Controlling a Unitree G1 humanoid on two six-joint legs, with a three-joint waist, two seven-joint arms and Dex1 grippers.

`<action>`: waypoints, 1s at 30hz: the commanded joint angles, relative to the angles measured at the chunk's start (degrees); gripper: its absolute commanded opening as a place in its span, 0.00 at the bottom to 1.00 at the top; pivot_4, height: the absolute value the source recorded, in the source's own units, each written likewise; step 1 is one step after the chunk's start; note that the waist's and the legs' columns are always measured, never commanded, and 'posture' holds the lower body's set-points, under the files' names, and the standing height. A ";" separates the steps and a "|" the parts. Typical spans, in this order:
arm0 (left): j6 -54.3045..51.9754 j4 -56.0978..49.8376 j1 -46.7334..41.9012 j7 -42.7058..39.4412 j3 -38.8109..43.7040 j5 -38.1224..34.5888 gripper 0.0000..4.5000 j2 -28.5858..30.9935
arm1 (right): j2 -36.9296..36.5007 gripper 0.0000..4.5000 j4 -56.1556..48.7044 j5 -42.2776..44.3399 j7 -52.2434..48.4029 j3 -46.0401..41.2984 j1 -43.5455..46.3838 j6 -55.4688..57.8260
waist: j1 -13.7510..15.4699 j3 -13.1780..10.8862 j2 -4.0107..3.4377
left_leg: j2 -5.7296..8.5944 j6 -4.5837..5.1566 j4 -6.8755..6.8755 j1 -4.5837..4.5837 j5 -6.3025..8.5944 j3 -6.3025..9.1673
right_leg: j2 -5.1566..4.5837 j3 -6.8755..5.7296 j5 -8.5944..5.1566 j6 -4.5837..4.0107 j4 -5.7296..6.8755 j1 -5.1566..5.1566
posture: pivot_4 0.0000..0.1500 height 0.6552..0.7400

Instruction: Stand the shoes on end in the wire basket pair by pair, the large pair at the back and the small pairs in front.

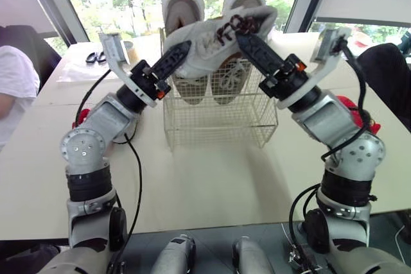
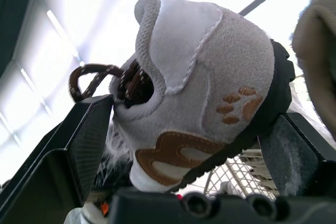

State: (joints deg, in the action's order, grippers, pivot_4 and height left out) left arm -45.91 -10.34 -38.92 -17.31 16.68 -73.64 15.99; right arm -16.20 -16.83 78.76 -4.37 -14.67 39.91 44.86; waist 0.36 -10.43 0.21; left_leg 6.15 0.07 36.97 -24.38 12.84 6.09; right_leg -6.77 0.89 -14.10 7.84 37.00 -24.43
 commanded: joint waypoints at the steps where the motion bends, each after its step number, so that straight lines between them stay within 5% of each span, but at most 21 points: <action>1: 0.58 -2.27 0.31 -0.47 -1.56 1.61 0.06 0.15 | 0.92 1.00 -1.41 -0.12 0.10 0.39 3.73 -2.37 | -0.13 0.00 0.00 | 0.00 0.00 -0.01 0.00 0.00 0.00 | 0.00 0.00 0.00 0.00 0.00 -0.02 | 1.00 1.00; 4: 0.74 -2.61 0.24 0.45 -2.25 2.33 0.06 0.10 | 1.70 0.82 -0.82 -1.48 0.08 1.34 4.81 -3.24 | -0.25 0.00 0.00 | -0.01 0.00 -0.03 0.00 0.00 0.00 | 0.01 0.00 0.00 0.00 0.00 -0.03 | 1.00 1.00; 11: -1.19 -2.45 -0.41 1.83 -2.32 2.60 0.06 2.41 | 1.55 0.17 0.89 -4.28 -0.19 2.29 7.95 -3.68 | -0.70 0.00 -0.01 | 0.00 0.00 -0.03 0.00 0.00 0.00 | 0.01 0.00 0.00 0.00 0.00 -0.03 | 1.00 1.00; 12: -1.62 -2.48 -0.55 1.08 -2.14 2.42 0.29 3.54 | 0.88 0.16 1.37 -4.89 -0.49 2.37 8.74 -3.37 | -0.96 -0.01 -0.02 | -0.01 0.00 -0.04 0.00 0.00 0.01 | 0.01 -0.01 0.00 0.00 0.00 -0.03 | 1.00 1.00; 15: -2.69 -3.09 -0.28 -1.39 -1.92 2.35 0.59 6.73 | -2.63 0.16 3.02 -8.30 -2.99 2.86 10.81 -2.53 | -1.14 -0.02 -0.03 | -0.01 0.00 -0.11 0.00 0.00 0.01 | 0.02 -0.01 0.00 0.00 0.00 -0.07 | 1.00 1.00; 19: -4.30 -3.58 2.17 -7.64 -1.58 3.94 0.99 13.48 | -15.72 0.16 8.48 -19.20 -19.26 7.34 14.93 -2.29 | -1.19 -0.02 -0.03 | 0.00 0.01 -0.12 -0.01 0.01 -0.03 | 0.02 -0.01 -0.01 0.00 -0.03 -0.08 | 1.00 1.00; 23: -3.95 -3.16 3.81 -11.29 -1.24 6.05 0.99 17.70 | -26.87 0.16 17.19 -34.63 -40.27 15.47 18.24 -12.27 | -1.15 -0.03 -0.02 | -0.01 0.04 -0.12 0.00 0.02 -0.08 | 0.03 -0.04 -0.01 0.01 -0.09 -0.03 | 1.00 1.00; 30: -3.13 -4.24 4.36 -11.18 -1.63 7.57 0.99 17.04 | -27.01 0.16 33.69 -49.36 -56.16 19.28 24.75 -29.07 | -1.31 -0.07 0.00 | -0.04 0.03 -0.17 -0.01 0.03 -0.09 | 0.01 -0.02 -0.01 0.02 -0.13 -0.07 | 1.00 1.00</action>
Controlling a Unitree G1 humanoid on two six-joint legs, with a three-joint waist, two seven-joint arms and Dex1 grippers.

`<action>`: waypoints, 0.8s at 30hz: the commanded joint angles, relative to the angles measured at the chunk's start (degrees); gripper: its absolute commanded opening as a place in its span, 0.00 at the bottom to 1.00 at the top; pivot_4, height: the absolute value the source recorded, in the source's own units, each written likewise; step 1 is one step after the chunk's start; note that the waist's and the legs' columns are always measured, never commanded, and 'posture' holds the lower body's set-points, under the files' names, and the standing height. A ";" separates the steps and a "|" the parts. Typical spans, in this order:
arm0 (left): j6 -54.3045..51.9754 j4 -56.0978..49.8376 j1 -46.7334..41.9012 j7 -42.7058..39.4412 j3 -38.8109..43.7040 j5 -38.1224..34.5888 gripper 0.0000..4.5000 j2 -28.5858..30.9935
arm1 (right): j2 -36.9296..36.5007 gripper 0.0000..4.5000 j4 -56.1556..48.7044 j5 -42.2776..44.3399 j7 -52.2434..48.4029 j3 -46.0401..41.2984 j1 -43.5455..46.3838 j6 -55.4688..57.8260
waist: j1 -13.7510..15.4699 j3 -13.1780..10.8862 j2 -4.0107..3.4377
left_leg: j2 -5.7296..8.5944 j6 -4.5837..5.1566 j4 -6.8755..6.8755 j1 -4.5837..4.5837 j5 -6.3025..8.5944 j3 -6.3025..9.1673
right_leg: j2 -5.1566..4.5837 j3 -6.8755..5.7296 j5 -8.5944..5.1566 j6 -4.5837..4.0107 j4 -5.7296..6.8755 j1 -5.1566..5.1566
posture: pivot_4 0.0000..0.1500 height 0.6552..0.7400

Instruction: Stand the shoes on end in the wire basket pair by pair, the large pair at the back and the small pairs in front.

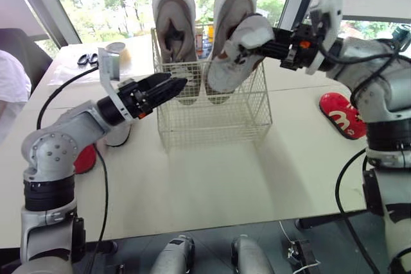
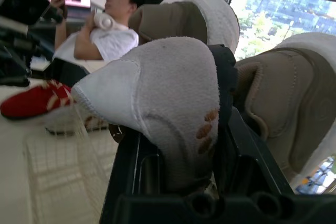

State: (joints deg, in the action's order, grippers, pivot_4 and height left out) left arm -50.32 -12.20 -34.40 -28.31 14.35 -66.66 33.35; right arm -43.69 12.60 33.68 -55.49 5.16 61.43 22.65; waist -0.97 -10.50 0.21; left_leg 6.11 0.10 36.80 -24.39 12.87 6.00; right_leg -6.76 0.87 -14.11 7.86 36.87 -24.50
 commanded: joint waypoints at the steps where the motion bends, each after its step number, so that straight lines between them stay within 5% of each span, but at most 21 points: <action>1: 1.23 -2.84 0.12 -0.12 0.51 0.73 0.99 -0.48 | 0.85 0.16 6.41 -5.66 -6.76 -0.35 3.62 -8.77 | 0.07 0.00 0.01 | 0.00 -0.01 -0.02 0.00 0.00 0.00 | 0.00 0.01 0.00 0.00 -0.03 0.00 | 1.00 1.00; 15: 0.81 -4.16 0.51 -0.09 0.13 1.46 0.99 -1.25 | 5.40 0.16 22.68 -17.44 -16.28 0.13 1.29 -24.55 | 0.14 -0.02 0.00 | 0.01 -0.24 -0.03 0.00 -0.12 0.02 | -0.02 0.01 0.01 0.00 -0.10 0.02 | 1.00 1.00; 16: 0.83 -4.23 0.48 -0.09 0.00 1.59 1.00 -1.36 | 5.47 0.33 23.31 -18.13 -15.96 0.08 1.00 -25.36 | 0.14 -0.02 0.00 | 0.02 -0.29 -0.03 -0.01 -0.15 0.02 | -0.02 0.01 0.01 0.00 -0.11 0.02 | 1.00 1.00; 18: 0.78 -4.32 0.37 -0.05 -0.15 1.78 1.00 -1.57 | 5.39 0.46 23.64 -19.13 -15.85 0.00 0.43 -26.52 | 0.19 -0.02 0.00 | 0.02 -0.30 -0.03 -0.01 -0.16 0.02 | -0.02 0.01 0.01 0.00 -0.11 0.03 | 1.00 1.00; 22: 0.27 -4.72 0.46 -0.37 -0.19 2.31 1.00 -1.02 | 3.75 0.92 19.70 -20.35 -15.50 -0.51 -1.04 -26.30 | 0.18 -0.02 0.00 | 0.02 -0.33 -0.03 -0.01 -0.17 0.02 | -0.02 0.01 0.01 0.00 -0.10 0.02 | 1.00 1.00; 24: -0.15 -5.13 0.82 -0.46 0.18 2.28 1.00 -0.36 | 1.87 0.99 16.37 -21.22 -15.63 -0.77 -2.06 -25.65 | 0.18 -0.02 0.00 | 0.02 -0.33 -0.03 -0.01 -0.17 0.03 | -0.02 0.01 0.01 0.00 -0.10 0.02 | 1.00 1.00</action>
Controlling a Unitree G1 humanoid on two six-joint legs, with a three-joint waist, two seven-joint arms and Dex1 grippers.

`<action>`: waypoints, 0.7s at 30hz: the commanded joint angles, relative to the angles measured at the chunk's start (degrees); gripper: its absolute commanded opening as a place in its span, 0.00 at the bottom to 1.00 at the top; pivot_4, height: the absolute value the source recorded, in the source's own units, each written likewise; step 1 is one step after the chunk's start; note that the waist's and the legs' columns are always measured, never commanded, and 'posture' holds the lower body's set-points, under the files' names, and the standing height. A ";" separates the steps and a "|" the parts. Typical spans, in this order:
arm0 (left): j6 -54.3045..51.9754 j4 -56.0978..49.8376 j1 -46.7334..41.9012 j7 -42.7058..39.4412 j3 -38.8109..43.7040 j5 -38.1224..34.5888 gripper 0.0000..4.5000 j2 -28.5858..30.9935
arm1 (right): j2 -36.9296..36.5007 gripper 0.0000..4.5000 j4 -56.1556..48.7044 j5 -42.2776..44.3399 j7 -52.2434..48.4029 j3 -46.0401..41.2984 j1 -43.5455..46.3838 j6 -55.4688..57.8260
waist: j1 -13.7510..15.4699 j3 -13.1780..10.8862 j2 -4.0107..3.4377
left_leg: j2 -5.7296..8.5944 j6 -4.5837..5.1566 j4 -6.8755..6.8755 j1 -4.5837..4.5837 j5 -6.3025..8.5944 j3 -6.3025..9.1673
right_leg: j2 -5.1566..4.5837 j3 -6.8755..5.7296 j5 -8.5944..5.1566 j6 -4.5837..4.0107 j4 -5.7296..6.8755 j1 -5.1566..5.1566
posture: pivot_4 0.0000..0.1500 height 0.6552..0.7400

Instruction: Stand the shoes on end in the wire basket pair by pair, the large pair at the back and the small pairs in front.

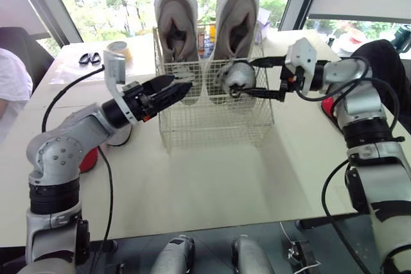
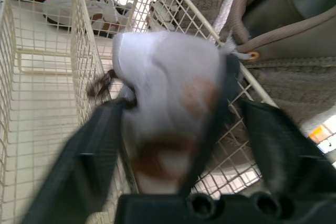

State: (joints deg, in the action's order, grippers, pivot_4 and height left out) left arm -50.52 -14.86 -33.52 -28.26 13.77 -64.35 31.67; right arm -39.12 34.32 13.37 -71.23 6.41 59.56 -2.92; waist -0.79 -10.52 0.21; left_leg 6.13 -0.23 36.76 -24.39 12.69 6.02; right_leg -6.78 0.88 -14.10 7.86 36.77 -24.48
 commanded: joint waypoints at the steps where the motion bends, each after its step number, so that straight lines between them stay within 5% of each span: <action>1: -0.14 -2.72 0.20 -0.44 0.93 0.06 1.00 1.77 | -3.68 0.99 -7.19 -1.11 0.03 -2.20 -0.70 0.60 | 0.03 0.00 0.00 | 0.00 0.00 0.00 0.00 0.00 0.00 | 0.00 0.00 0.00 0.00 0.00 0.00 | 1.00 1.00; 9: -0.76 -4.12 3.40 2.34 3.67 2.62 1.00 7.47 | -11.81 0.99 -23.93 2.86 0.47 -7.92 -4.25 12.02 | 0.04 -0.01 -0.02 | -0.01 0.20 -0.02 0.00 0.13 0.02 | 0.00 0.01 0.00 0.00 0.00 -0.01 | 1.00 1.00; 21: -2.10 10.47 -0.32 21.84 1.04 27.97 1.00 12.67 | -11.67 0.99 -46.72 20.07 6.77 -14.19 -5.43 36.44 | 0.28 -0.02 -0.02 | 0.00 0.27 -0.14 0.01 0.17 0.05 | -0.03 0.00 0.00 0.00 -0.03 -0.04 | 1.00 1.00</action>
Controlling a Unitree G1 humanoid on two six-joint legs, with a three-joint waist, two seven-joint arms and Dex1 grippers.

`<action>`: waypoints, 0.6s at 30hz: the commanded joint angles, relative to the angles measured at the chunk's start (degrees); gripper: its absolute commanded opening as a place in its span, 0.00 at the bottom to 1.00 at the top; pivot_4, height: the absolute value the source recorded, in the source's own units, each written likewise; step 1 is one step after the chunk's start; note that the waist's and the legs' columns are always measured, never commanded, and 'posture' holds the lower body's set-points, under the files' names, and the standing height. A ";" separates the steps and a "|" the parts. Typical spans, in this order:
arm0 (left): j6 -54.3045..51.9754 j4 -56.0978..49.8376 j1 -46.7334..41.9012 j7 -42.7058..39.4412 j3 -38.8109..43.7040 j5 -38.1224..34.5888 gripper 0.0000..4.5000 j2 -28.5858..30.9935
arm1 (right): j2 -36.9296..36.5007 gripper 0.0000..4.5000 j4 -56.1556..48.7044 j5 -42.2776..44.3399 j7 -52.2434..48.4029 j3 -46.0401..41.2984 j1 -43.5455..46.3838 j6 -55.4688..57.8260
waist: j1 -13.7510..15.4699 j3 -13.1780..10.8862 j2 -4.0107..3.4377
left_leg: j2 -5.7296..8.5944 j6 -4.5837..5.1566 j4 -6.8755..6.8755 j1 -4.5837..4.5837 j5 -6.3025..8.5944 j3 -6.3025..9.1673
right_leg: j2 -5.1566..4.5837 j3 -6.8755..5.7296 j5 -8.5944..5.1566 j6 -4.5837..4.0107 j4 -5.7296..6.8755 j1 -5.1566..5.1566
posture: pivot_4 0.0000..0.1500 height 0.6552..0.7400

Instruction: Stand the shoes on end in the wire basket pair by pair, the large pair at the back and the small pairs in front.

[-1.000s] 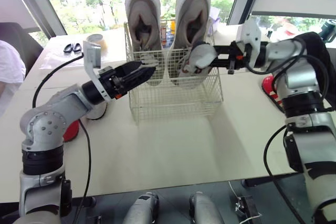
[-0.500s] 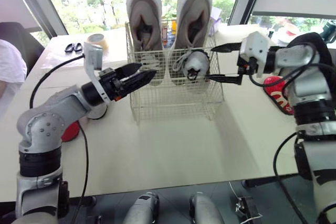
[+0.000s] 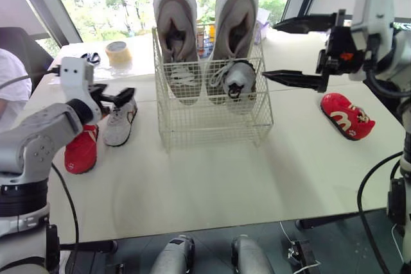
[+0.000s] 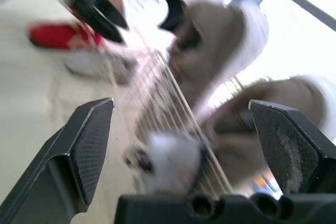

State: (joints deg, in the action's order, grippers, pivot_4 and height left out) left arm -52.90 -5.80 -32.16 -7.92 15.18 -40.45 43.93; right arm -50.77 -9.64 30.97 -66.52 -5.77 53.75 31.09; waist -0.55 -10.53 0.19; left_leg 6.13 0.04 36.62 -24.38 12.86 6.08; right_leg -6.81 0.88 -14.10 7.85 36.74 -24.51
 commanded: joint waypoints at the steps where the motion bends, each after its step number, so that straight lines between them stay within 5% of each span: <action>1: -0.15 2.88 -2.62 1.52 -1.17 5.04 1.00 -0.28 | 0.08 0.99 -3.03 2.60 2.60 -2.02 0.30 2.75 | 0.19 0.00 0.00 | 0.02 0.00 0.00 0.00 0.00 -0.01 | -0.01 0.00 0.00 0.00 -0.01 0.01 | 1.00 1.00; 14: 2.85 21.45 -9.64 -4.53 -7.36 15.87 1.00 -6.41 | -1.38 0.99 -7.71 4.94 7.27 -3.97 -1.97 6.63 | 1.14 -0.01 0.03 | 0.01 -0.03 -0.02 -0.02 -0.02 -0.01 | -0.01 -0.03 0.01 0.01 -0.01 -0.03 | 1.00 1.00; 18: 3.24 25.96 -12.28 -6.87 -7.74 17.73 0.70 -7.76 | -1.40 1.00 -9.29 5.67 8.74 -4.43 -2.57 7.72 | 1.21 -0.01 0.04 | 0.02 -0.03 -0.02 -0.02 -0.02 -0.01 | -0.02 -0.03 0.01 0.01 -0.01 -0.02 | 1.00 1.00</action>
State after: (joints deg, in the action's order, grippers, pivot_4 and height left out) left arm -50.64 19.72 -42.87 -13.93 7.39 -23.96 35.72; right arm -51.27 -16.92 35.39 -58.68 -8.09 50.53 38.74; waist 0.66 -10.54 0.23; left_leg 6.15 0.01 36.61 -24.40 12.84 6.06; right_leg -6.83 0.85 -14.09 7.87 36.73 -24.53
